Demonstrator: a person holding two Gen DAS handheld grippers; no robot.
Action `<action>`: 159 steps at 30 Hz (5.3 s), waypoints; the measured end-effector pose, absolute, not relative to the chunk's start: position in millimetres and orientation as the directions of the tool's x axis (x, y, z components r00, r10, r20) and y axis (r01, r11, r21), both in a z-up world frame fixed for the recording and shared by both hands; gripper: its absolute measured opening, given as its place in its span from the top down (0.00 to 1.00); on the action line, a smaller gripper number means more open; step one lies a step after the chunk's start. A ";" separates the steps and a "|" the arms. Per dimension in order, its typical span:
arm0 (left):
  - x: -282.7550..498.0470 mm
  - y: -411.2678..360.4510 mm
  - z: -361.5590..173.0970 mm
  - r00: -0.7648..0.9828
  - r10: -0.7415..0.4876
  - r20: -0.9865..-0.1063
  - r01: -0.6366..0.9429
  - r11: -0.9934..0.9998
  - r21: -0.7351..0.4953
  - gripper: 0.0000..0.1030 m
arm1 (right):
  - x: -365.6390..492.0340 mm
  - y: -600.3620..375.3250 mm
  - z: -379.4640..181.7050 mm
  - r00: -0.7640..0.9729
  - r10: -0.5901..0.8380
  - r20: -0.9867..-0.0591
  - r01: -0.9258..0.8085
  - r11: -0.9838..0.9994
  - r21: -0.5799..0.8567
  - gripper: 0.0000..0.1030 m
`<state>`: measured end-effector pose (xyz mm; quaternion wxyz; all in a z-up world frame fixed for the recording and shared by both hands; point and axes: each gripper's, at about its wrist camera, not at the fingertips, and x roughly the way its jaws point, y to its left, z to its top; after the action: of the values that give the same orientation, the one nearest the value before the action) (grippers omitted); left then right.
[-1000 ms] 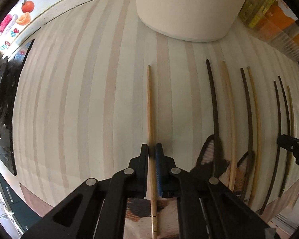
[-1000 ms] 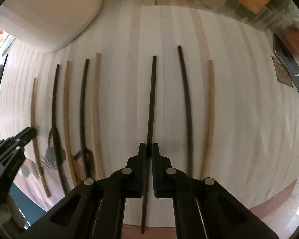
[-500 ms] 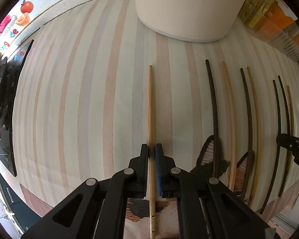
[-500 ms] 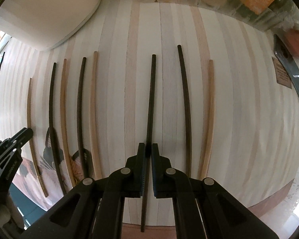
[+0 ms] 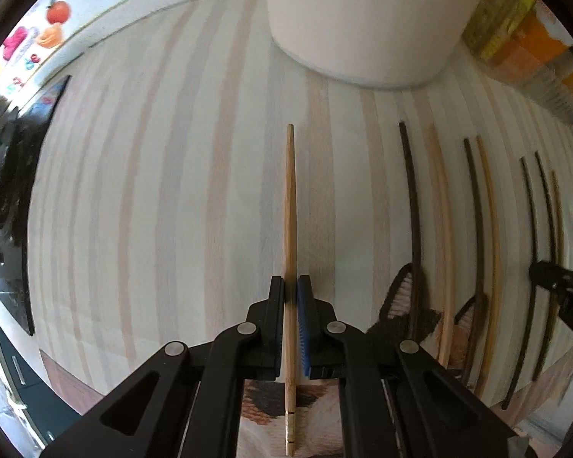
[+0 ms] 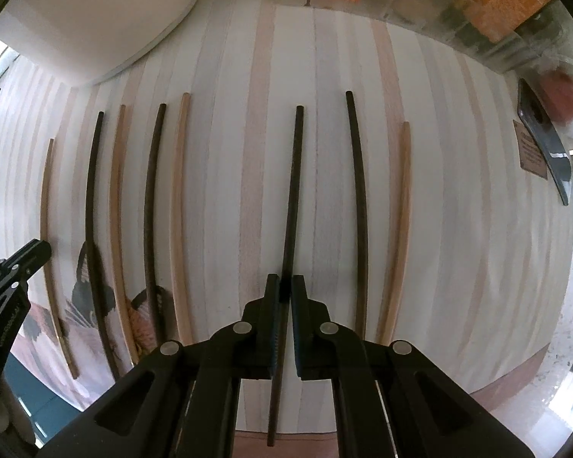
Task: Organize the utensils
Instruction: 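Lift both chopsticks and lower them into the cream holder with both tools, then open both tools to release the chopsticks in the holder, then grasp a dark chopstick with the left tool while the right tool grasps another dark chopstick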
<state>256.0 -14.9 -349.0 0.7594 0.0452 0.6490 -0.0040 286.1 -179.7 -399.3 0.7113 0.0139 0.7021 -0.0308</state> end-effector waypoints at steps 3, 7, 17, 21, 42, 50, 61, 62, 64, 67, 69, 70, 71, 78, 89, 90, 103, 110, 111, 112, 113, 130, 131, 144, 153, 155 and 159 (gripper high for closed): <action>250.7 -16.8 -332.3 0.205 0.045 -0.978 0.075 0.995 0.061 0.96 | 281.2 -184.3 -398.5 0.025 0.036 -0.999 0.084 0.996 0.038 0.95; 245.5 -17.3 -307.7 0.259 0.014 -0.966 0.072 0.997 0.033 0.96 | 273.7 -185.4 -385.0 0.067 0.074 -0.995 0.086 0.993 0.080 0.95; 228.2 -14.8 -221.4 0.426 -0.080 -0.901 0.092 0.995 -0.044 0.96 | 247.7 -174.0 -331.7 0.198 0.143 -0.970 0.041 0.987 0.154 0.95; 224.2 -17.3 -175.9 0.507 -0.133 -0.852 0.106 0.990 -0.091 0.96 | 243.2 -177.5 -294.4 0.280 0.180 -0.943 0.033 0.980 0.197 0.95; 370.7 -18.0 -8.7 0.841 -0.207 -0.499 0.084 0.963 -0.257 0.96 | 376.4 -166.4 -20.5 0.692 0.261 -0.673 -0.136 0.963 0.234 0.95; 422.6 -15.9 -51.9 0.838 -0.193 -0.510 0.044 0.956 -0.290 0.96 | 418.1 -154.4 -37.8 0.659 0.268 -0.703 -0.135 0.961 0.240 0.95; 435.6 -21.4 -92.7 0.790 -0.212 -0.575 0.067 0.963 -0.263 0.96 | 446.2 -158.2 -65.6 0.602 0.280 -0.748 -0.125 0.958 0.258 0.95; 433.9 -22.8 -93.5 0.791 -0.207 -0.576 0.070 0.966 -0.250 0.96 | 447.6 -158.4 -67.7 0.597 0.281 -0.751 -0.126 0.958 0.258 0.95; 432.7 -22.1 -95.9 0.794 -0.200 -0.574 0.082 0.971 -0.225 0.96 | 449.9 -159.1 -73.3 0.585 0.285 -0.759 -0.124 0.957 0.263 0.95; 435.2 -19.2 -103.0 0.775 -0.215 -0.595 0.092 0.969 -0.230 0.96 | 452.7 -157.6 -78.9 0.569 0.294 -0.768 -0.127 0.954 0.271 0.95; 436.9 -21.3 -103.5 0.769 -0.213 -0.603 0.092 0.970 -0.226 0.96 | 453.6 -157.0 -82.9 0.559 0.295 -0.774 -0.128 0.954 0.271 0.95; 436.8 -20.0 -105.6 0.763 -0.217 -0.608 0.094 0.969 -0.229 0.96 | 453.7 -157.4 -83.9 0.557 0.296 -0.776 -0.128 0.954 0.272 0.95; 437.2 -21.1 -107.7 0.757 -0.223 -0.615 0.094 0.968 -0.235 0.96 | 453.9 -156.5 -84.8 0.554 0.295 -0.778 -0.129 0.954 0.270 0.95; 431.3 -19.5 -102.3 0.688 -0.298 -0.662 0.162 0.952 -0.261 0.94 | 454.4 -153.3 -90.7 0.531 0.296 -0.794 -0.134 0.955 0.266 0.95; 350.7 32.3 -56.0 0.767 -0.114 -0.631 0.052 0.992 -0.116 0.03 | 436.2 -177.9 -77.6 0.559 0.308 -0.770 -0.085 0.945 0.316 0.56; 342.7 35.1 -58.1 0.769 -0.088 -0.633 0.036 0.995 -0.095 0.00 | 428.8 -181.8 -76.0 0.571 0.298 -0.765 -0.078 0.947 0.311 0.54; 273.4 -6.9 -165.5 0.608 0.076 -0.791 -0.079 0.996 0.035 0.00 | 326.6 -230.5 -140.6 0.635 0.179 -0.752 0.062 0.958 0.280 0.23; 260.3 -29.4 -254.7 0.424 0.088 -0.901 -0.024 0.996 0.087 0.01 | 302.5 -241.9 -235.3 0.459 0.140 -0.877 0.120 0.969 0.218 0.30; 258.6 -33.7 -269.9 0.382 0.077 -0.921 -0.009 0.997 0.079 0.03 | 299.5 -243.2 -249.9 0.428 0.137 -0.894 0.125 0.970 0.208 0.37; 257.6 -37.4 -279.9 0.353 0.060 -0.934 0.005 0.998 0.066 0.08 | 297.8 -243.9 -260.1 0.406 0.137 -0.904 0.127 0.971 0.204 0.43; 255.3 -42.1 -293.6 0.314 0.044 -0.949 0.019 0.998 0.052 0.13 | 294.9 -244.9 -272.2 0.380 0.133 -0.915 0.134 0.971 0.197 0.46; 248.7 -78.0 -363.7 0.192 0.049 -0.980 0.126 0.989 0.074 0.96 | 274.4 -254.2 -364.8 0.209 0.067 -0.976 0.107 0.990 0.091 0.72; 247.9 -73.8 -363.5 0.195 0.061 -0.979 0.125 0.988 0.087 0.96 | 276.7 -250.7 -370.3 0.198 0.051 -0.979 0.086 0.994 0.069 0.72; 233.1 -40.5 -357.5 0.178 0.054 -0.982 0.067 0.996 0.067 0.96 | 270.2 -229.5 -391.5 0.075 0.094 -0.993 0.106 0.989 0.102 0.94; 255.2 -12.6 -354.5 0.173 0.025 -0.985 0.056 0.998 0.035 0.96 | 283.0 -211.9 -387.6 0.023 0.049 -0.999 0.072 0.996 0.051 0.94; 256.6 -10.8 -353.8 0.172 0.024 -0.985 0.057 0.998 0.035 0.96 | 292.5 -207.2 -393.3 0.014 0.036 -0.999 0.063 0.997 0.036 0.94; 256.4 -8.2 -353.8 0.172 0.021 -0.985 0.055 0.998 0.031 0.96 | 294.7 -198.0 -393.7 0.002 0.003 -1.000 0.046 0.999 0.004 0.93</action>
<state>256.4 -8.2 -353.8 0.7648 0.0294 0.6435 -0.0112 294.7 -198.0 -393.7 0.7076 0.0176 0.7062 -0.0151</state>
